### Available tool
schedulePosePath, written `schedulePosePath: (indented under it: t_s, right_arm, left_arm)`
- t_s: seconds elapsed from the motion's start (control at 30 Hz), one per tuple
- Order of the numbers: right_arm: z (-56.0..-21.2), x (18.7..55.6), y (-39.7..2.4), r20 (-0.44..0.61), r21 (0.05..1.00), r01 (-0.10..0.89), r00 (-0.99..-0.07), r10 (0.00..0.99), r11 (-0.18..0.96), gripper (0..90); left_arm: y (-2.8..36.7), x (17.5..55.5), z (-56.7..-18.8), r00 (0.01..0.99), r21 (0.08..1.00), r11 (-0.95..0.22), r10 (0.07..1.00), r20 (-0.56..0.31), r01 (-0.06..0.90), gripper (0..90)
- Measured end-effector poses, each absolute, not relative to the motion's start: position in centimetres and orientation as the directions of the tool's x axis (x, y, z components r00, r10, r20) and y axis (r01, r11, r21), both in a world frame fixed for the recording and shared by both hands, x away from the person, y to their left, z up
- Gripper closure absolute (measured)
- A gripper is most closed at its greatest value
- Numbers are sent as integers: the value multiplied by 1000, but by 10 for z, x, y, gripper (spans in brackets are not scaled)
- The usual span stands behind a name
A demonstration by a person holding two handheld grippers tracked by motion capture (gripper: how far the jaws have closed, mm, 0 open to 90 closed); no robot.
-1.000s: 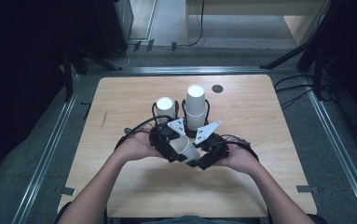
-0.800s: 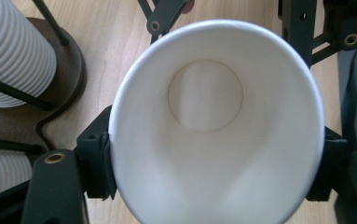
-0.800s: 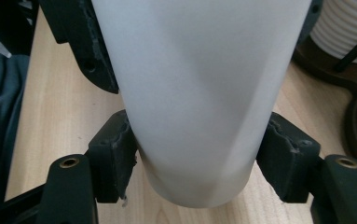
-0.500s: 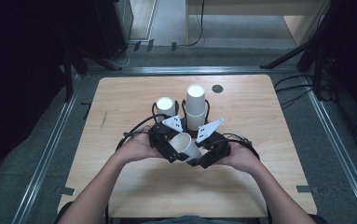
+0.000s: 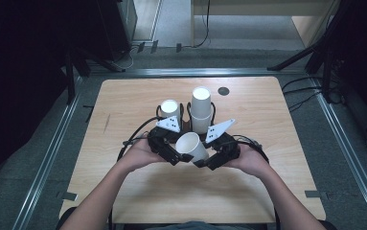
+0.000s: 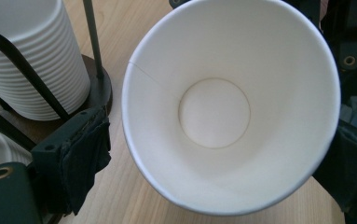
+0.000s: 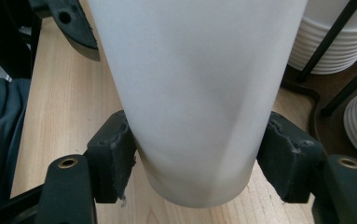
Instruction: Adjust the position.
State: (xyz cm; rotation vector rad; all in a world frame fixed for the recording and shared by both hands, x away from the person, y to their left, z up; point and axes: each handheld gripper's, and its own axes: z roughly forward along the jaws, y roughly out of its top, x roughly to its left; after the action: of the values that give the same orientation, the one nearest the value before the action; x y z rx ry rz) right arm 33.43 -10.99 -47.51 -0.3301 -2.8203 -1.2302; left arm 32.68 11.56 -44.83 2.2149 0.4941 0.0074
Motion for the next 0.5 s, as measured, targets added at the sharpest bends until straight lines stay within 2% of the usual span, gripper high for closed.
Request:
schedulePosePath:
  t_s: [0.3, 0.43, 0.5]
  right_arm:
    - [-474, 335, -111, 153, 734, 232, -972, 178, 638, 329]
    - [-472, 335, -112, 169, 744, 246, -969, 182, 621, 330]
    - [-472, 335, -112, 172, 745, 248, -968, 181, 619, 330]
  left_arm:
    - [112, 326, -452, 915, 801, -479, 351, -201, 360, 84]
    - [111, 324, -451, 918, 821, -452, 340, -203, 349, 195]
    - [111, 324, -450, 921, 825, -451, 339, -194, 340, 205]
